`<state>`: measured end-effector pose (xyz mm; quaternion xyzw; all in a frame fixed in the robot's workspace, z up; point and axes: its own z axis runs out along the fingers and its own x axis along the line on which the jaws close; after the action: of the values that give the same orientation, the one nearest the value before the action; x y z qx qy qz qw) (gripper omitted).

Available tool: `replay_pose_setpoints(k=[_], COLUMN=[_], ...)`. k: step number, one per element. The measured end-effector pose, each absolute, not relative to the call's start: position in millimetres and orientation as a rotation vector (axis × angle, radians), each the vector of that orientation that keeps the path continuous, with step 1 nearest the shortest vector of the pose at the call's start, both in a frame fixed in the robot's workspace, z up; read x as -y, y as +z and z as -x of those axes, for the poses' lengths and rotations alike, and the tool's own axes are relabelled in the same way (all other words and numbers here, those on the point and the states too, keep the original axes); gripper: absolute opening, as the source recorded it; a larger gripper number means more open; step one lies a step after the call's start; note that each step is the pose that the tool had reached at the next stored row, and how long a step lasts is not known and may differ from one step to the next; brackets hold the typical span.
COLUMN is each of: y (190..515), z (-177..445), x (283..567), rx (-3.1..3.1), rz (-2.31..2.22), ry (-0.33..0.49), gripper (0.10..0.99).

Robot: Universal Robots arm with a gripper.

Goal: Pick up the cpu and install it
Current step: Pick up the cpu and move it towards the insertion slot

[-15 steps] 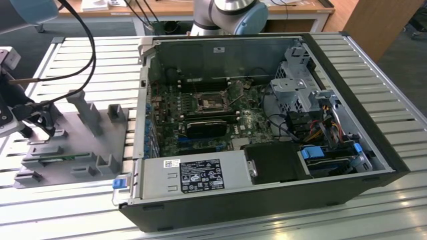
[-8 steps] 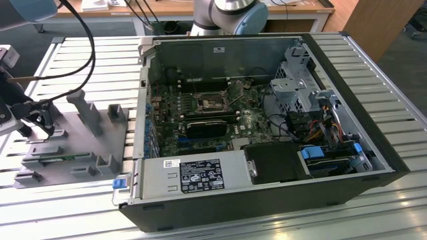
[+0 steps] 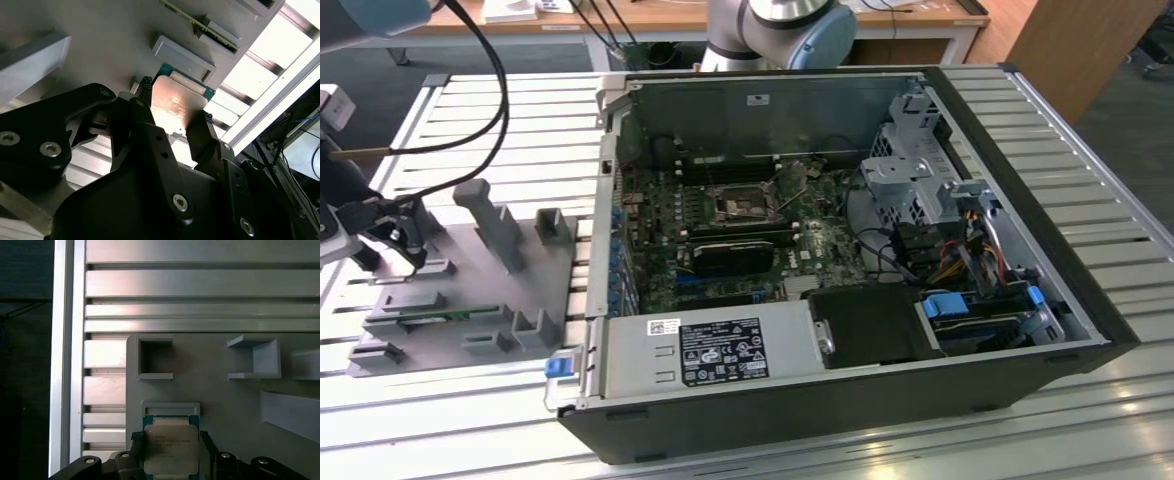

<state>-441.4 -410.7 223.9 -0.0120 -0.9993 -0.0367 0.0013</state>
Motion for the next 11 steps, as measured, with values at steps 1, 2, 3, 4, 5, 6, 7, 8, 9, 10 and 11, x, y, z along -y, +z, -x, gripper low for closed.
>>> replay_pose_setpoints(k=[1, 2, 3, 4, 5, 6, 7, 8, 9, 10, 11], y=[224.4, 224.9, 225.3, 225.8, 226.2, 226.6, 227.1, 227.5, 228.0, 228.6, 229.2], z=[441.4, 441.4, 441.4, 441.4, 441.4, 441.4, 441.4, 441.4, 441.4, 441.4, 441.4], x=[410.7, 410.7, 410.7, 410.7, 410.7, 410.7, 410.7, 410.7, 410.7, 410.7, 410.7], rx=[3.137, 3.137, 3.137, 3.137, 3.137, 3.137, 3.137, 3.137, 3.137, 3.137, 3.137], rz=[0.038, 0.038, 0.038, 0.038, 0.038, 0.038, 0.038, 0.038, 0.038, 0.038, 0.038], ry=[-0.115, -0.115, -0.115, -0.115, -0.115, -0.115, -0.115, -0.115, -0.115, -0.115, -0.115], gripper=[0.525, 0.525, 0.525, 0.525, 0.525, 0.525, 0.525, 0.525, 0.525, 0.525, 0.525])
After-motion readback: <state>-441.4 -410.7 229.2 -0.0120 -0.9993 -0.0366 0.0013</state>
